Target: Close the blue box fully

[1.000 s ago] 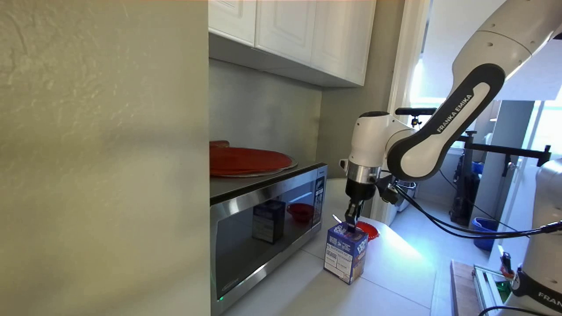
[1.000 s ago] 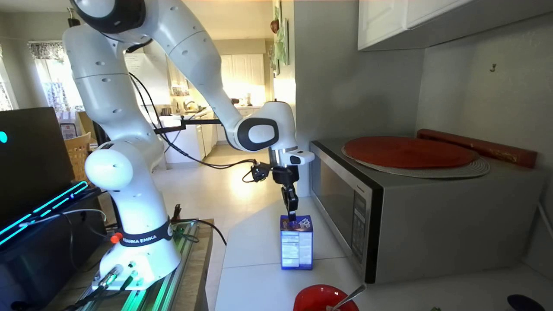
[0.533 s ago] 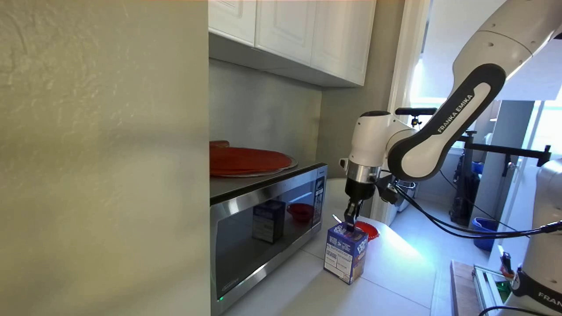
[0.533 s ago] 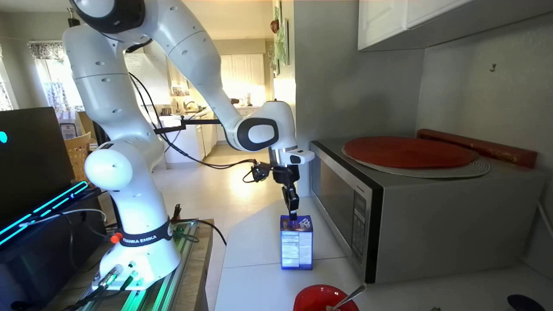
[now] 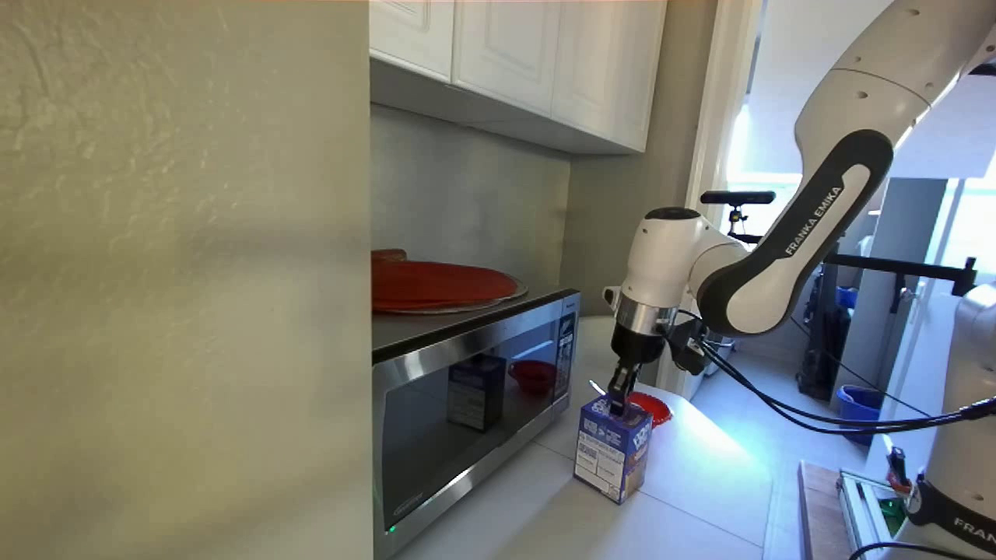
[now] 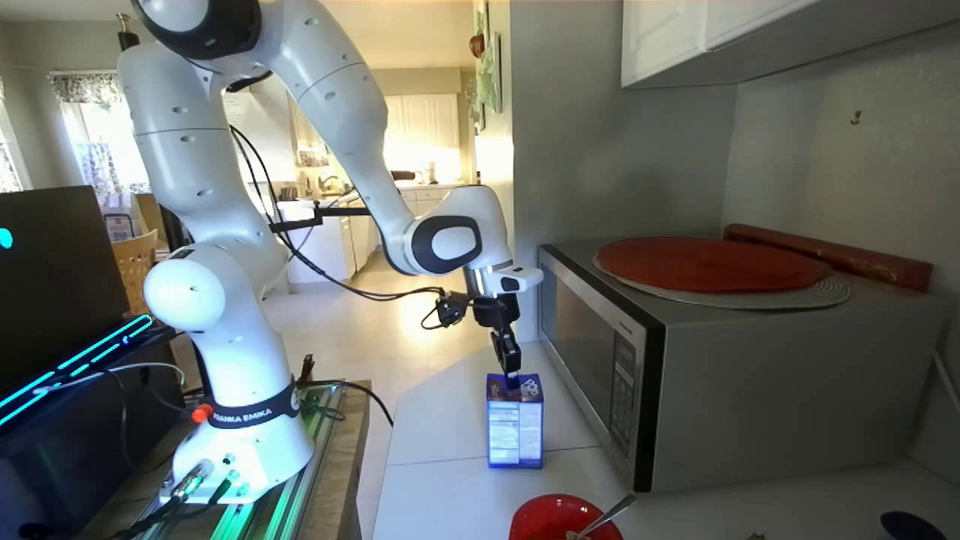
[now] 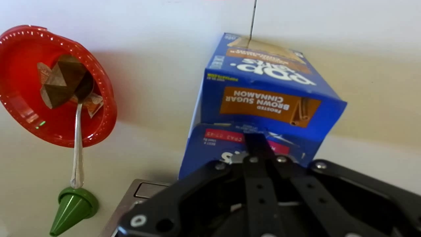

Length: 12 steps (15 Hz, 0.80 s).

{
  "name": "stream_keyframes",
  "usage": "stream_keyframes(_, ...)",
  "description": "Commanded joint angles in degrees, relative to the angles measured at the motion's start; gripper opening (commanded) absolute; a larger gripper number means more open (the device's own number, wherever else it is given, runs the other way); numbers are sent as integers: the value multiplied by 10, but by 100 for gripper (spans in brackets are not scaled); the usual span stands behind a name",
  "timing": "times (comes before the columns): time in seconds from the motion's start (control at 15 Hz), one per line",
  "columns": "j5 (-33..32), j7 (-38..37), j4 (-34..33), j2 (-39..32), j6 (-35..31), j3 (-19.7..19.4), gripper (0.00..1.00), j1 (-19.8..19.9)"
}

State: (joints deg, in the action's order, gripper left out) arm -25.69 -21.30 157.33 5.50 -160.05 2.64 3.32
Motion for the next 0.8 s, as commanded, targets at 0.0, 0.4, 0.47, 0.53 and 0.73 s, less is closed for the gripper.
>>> stream_keyframes(0.0, -51, -45, 0, -13, -13, 2, 0, 12)
stream_keyframes(0.4, -91, -84, 0, -23, -16, 0, 0, 13)
stream_keyframes(0.47, -98, -91, 0, -24, -17, 0, 0, 13)
stream_keyframes(0.53, -105, -97, 0, -26, -16, -1, 0, 14)
stream_keyframes(0.73, -141, -126, 0, -31, -16, -2, 0, 18)
